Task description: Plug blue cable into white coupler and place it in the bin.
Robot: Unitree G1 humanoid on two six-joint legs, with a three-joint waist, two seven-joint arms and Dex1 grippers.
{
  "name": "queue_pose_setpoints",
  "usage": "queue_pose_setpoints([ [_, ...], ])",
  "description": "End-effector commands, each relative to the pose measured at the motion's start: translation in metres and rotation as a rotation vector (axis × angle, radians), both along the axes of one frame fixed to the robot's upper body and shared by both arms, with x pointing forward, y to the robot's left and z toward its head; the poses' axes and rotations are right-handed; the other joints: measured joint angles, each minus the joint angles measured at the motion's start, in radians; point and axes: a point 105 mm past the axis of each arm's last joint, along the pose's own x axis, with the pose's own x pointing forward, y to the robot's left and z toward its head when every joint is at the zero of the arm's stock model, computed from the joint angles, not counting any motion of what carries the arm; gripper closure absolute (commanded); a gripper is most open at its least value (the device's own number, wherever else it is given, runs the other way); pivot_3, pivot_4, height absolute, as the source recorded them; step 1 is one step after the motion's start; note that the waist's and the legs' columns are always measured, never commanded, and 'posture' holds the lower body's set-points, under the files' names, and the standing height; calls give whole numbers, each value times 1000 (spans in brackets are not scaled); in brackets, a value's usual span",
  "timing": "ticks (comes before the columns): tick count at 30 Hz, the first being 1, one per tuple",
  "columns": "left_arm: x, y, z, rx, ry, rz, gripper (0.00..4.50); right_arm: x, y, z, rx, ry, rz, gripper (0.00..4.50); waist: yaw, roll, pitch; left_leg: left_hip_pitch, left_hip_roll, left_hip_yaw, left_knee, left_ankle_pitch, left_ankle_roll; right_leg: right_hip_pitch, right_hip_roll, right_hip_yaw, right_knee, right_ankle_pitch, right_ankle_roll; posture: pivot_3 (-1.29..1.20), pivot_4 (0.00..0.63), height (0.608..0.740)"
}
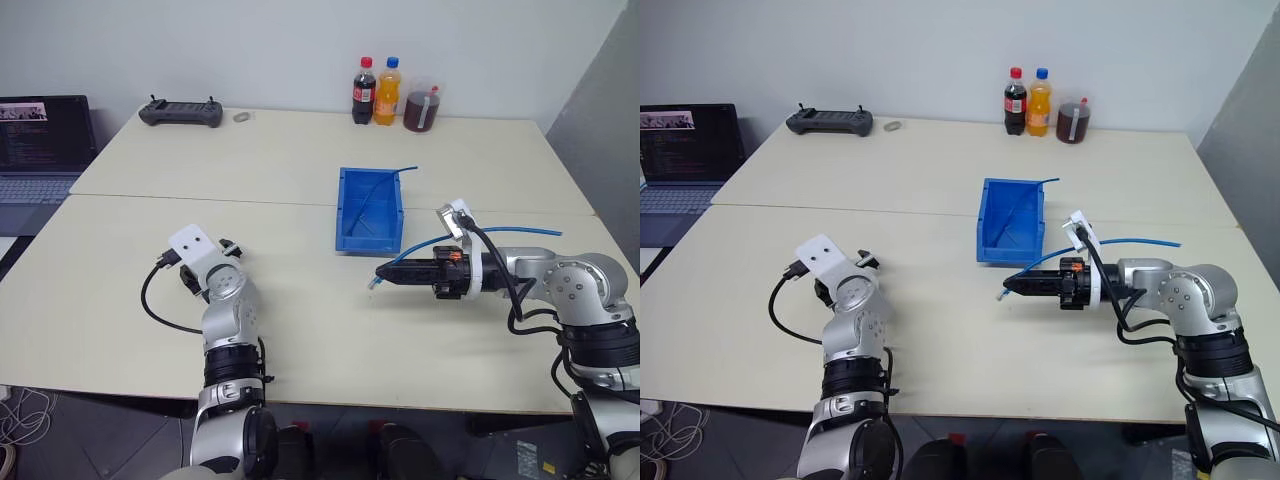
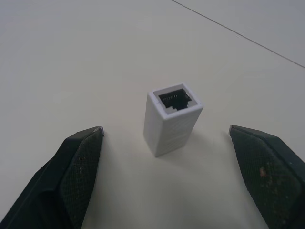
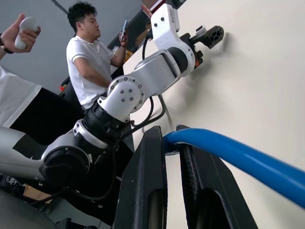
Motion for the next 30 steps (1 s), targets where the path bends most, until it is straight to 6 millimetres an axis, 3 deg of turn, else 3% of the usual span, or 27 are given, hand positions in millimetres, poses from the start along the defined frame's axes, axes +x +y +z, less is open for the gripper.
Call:
queue_pose_setpoints([
  [1, 0, 9, -2, -44, -11, 50, 407, -1, -3, 13, 12, -56, -8, 4388, -1, 0, 0, 0, 0, 0, 0, 0, 0, 0, 0, 0, 0, 0, 0, 0, 150, 740],
  [6, 3, 8, 1, -50, -20, 54, 1205, 1, -4, 13, 13, -56, -20, 4388, 0, 0, 0, 0, 0, 0, 0, 0, 0, 0, 0, 0, 0, 0, 0, 0, 150, 740],
  [18, 0, 18, 3, -31, -13, 69, 3597, 1, -5, 9, 20, -50, -42, 4388, 2, 0, 0, 0, 0, 0, 0, 0, 0, 0, 0, 0, 0, 0, 0, 0, 150, 740],
  [22, -4, 24, 9, 33, -5, 37, 3699, 0, -4, 8, 22, -51, -46, 4388, 0, 0, 0, 0, 0, 0, 0, 0, 0, 0, 0, 0, 1, 0, 0, 0, 150, 740],
  [24, -4, 23, 15, 90, -11, -30, 3699, -1, -3, 8, 22, -54, -47, 4388, -3, 0, 0, 0, 0, 0, 0, 0, -1, 0, 0, 0, 1, 0, 0, 0, 150, 740],
  [27, -1, 4, 34, 252, -38, -366, 3699, -1, -3, 10, 18, -76, -54, 4388, -6, 0, 0, 0, 0, 0, 0, 1, -1, -1, 0, 0, 1, 0, 0, 0, 150, 740],
  [30, -11, -30, 43, 407, -42, -775, 3699, 1, -3, 16, 18, -109, -65, 4388, -6, 0, 0, 0, 1, 0, -1, 3, -6, -1, 0, 0, 1, 0, 0, 0, 150, 740],
])
